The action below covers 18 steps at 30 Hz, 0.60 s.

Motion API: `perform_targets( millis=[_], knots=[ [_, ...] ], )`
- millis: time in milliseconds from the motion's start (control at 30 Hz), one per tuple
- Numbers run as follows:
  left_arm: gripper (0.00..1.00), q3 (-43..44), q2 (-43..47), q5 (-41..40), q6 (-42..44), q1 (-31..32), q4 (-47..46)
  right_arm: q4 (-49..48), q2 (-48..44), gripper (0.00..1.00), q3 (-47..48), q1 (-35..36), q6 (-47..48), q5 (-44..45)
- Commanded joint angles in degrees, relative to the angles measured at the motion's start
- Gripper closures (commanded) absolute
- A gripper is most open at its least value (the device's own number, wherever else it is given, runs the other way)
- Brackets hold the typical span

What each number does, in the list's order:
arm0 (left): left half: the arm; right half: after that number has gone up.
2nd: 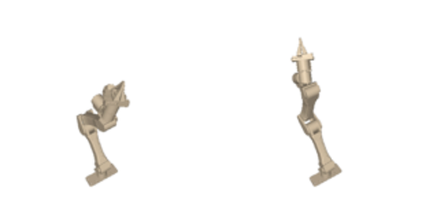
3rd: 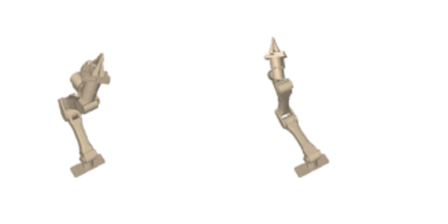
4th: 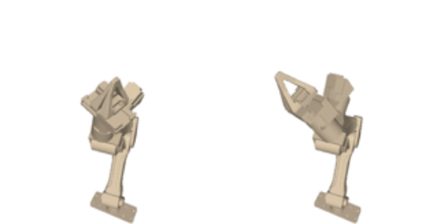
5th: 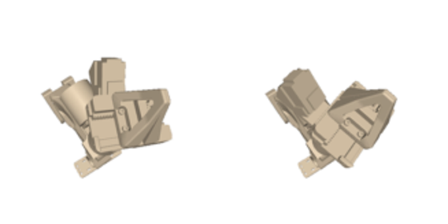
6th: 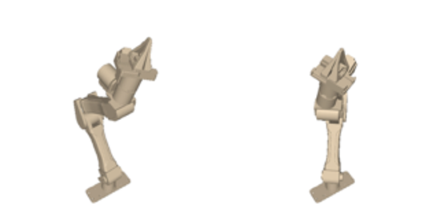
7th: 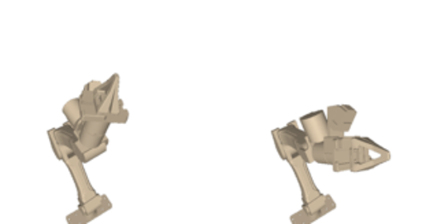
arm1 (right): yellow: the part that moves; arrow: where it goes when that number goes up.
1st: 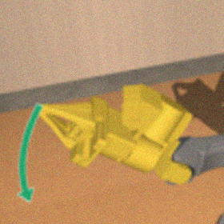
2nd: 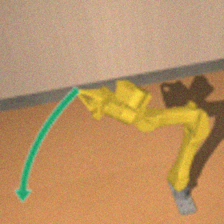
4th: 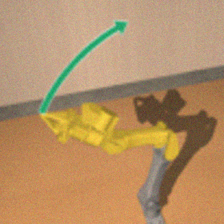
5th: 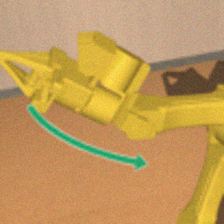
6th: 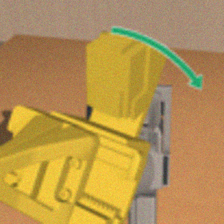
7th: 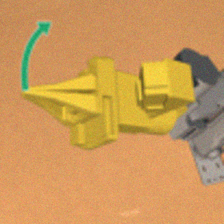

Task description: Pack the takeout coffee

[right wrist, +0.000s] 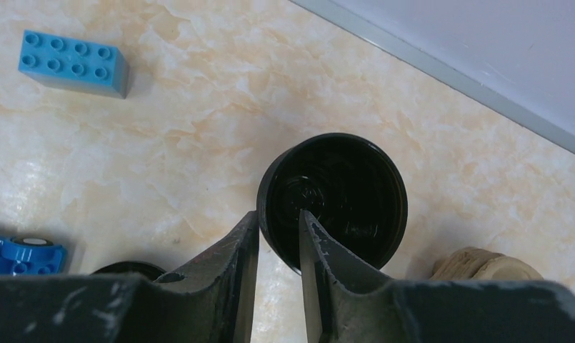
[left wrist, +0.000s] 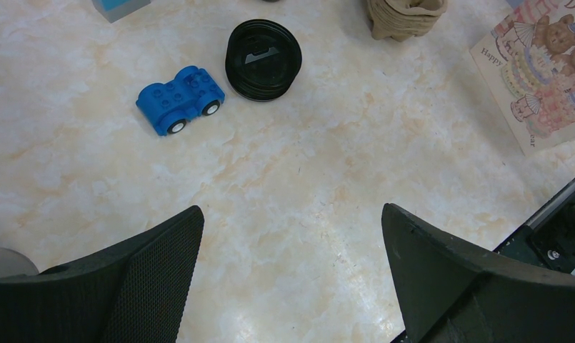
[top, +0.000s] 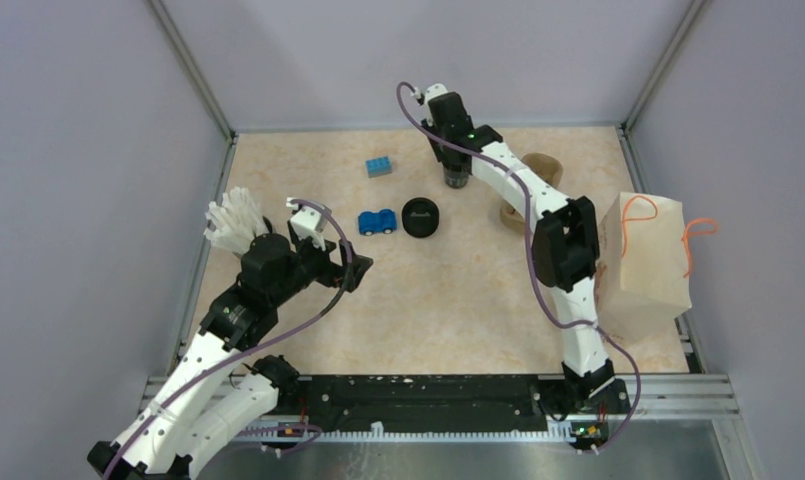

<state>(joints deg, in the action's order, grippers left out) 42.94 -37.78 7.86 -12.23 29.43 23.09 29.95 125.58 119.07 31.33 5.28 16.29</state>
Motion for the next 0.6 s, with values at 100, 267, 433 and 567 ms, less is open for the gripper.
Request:
perform_targets(
  millis=[100, 267, 433, 567],
  knots=[
    [0.01, 0.13, -0.08, -0.57, 0.54, 0.14, -2.34, 0.19, 1.95, 0.77, 5.33, -0.6, 1.79, -0.15],
    [0.01, 0.26, -0.33, -0.39, 0.54, 0.19, -2.35, 0.98, 3.04, 0.77, 6.41, -0.98, 1.58, -0.9],
    [0.01, 0.22, -0.28, -0.37, 0.54, 0.19, -2.34, 1.14, 3.83, 0.77, 6.53, -1.05, 1.49, -1.17],
    [0.01, 0.29, -0.44, -0.35, 0.54, 0.18, -2.35, 1.06, 4.42, 0.77, 6.53, -1.1, 1.49, -0.97]
  ],
)
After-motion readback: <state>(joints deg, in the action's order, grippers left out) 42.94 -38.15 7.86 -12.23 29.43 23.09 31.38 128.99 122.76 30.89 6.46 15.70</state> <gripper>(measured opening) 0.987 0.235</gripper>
